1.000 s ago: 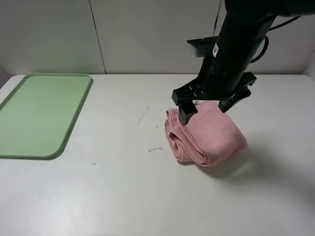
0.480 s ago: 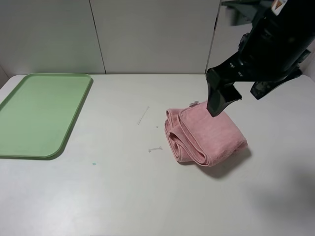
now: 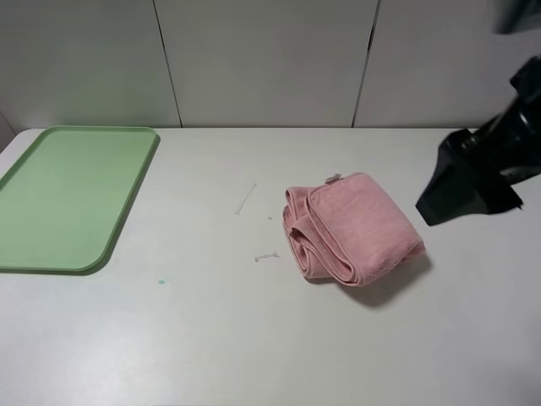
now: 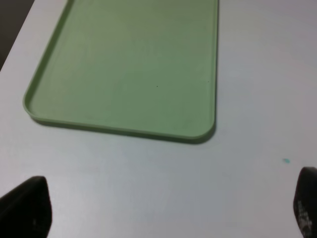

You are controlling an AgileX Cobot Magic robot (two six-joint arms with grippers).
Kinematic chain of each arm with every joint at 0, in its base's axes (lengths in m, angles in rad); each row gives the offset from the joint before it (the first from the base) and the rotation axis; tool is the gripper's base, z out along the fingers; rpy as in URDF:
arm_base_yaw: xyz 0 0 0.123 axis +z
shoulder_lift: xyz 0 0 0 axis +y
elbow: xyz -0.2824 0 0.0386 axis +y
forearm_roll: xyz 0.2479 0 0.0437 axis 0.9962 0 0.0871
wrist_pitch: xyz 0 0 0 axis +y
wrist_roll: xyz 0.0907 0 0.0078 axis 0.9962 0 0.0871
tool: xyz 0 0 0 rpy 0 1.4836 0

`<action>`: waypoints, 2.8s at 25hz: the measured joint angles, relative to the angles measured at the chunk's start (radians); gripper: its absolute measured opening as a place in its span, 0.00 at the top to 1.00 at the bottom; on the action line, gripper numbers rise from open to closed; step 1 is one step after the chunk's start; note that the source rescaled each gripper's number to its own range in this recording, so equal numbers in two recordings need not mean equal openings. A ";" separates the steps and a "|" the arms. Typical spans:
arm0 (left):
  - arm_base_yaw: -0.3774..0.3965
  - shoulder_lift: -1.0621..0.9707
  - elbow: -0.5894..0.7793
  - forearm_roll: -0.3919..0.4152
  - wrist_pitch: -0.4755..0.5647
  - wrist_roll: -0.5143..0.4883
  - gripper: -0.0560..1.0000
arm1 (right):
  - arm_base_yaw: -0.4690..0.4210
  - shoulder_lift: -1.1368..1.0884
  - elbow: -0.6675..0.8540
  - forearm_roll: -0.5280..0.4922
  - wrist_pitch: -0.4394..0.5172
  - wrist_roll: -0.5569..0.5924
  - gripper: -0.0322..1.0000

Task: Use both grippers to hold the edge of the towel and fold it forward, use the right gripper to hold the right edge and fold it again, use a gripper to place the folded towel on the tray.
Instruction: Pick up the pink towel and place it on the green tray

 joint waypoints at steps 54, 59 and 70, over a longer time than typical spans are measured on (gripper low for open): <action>0.000 0.000 0.000 0.000 0.000 0.000 0.02 | -0.537 -1.082 0.521 -0.007 -0.184 -0.001 0.00; -0.020 0.000 0.000 0.000 0.000 0.000 0.02 | -0.537 -1.082 0.521 -0.007 -0.184 -0.001 0.00; -0.043 0.000 0.000 0.001 0.000 0.000 0.01 | -0.537 -1.082 0.521 -0.007 -0.184 -0.001 0.00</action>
